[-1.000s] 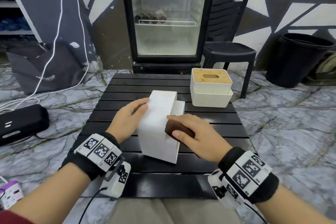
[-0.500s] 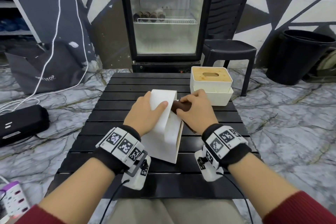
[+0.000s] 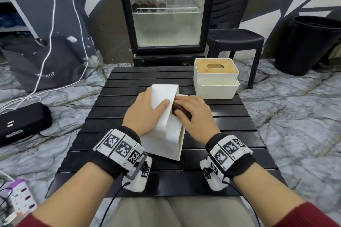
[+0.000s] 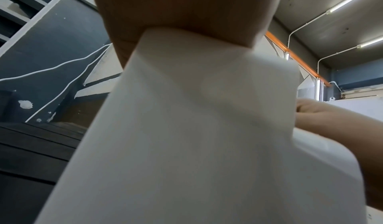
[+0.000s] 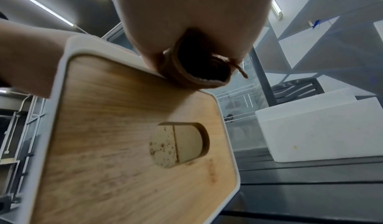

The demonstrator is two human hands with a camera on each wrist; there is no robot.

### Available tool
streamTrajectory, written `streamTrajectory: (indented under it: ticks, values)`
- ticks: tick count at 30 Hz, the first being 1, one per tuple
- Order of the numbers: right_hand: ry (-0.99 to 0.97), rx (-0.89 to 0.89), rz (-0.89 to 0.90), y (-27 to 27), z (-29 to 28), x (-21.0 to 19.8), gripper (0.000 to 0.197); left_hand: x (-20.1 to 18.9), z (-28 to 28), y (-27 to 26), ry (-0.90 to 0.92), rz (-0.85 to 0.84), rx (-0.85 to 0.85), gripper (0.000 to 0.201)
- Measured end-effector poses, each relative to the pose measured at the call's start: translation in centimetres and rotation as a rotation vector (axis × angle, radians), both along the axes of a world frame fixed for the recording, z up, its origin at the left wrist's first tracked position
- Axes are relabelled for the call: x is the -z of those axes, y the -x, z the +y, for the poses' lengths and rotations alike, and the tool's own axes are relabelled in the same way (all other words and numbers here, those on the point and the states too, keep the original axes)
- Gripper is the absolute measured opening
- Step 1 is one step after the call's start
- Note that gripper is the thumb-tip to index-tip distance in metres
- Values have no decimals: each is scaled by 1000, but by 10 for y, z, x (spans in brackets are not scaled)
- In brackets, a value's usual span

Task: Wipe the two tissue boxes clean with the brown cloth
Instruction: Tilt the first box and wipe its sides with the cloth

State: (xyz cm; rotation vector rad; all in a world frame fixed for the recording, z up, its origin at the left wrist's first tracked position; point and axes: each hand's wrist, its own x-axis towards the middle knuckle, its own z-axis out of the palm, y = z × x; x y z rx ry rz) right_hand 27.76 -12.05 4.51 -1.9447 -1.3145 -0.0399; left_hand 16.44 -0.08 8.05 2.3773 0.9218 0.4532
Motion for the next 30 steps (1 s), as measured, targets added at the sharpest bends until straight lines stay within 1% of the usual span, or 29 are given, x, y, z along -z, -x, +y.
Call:
streamTrajectory:
  ticks: [3,8,14,22,26,30]
  values:
    - [10,-9,-2,-7,3,1,29,-1,0,-1,-1,10,5,52]
    - [-26,-25,14,-18,12,3,27,-1,0,-1,1,16,5,53]
    - [-38,-4,23,-29,21,3,28,-2,0,0,13,5,9,53]
    - [-42,17,62,-17,19,3,28,-1,-2,-1,11,-1,-10,54]
    - [-74,9,83,-7,13,5,29,0,-2,-1,12,-7,-13,53]
    - [-80,-4,70,0,9,8,29,1,-1,-1,13,-7,-17,53]
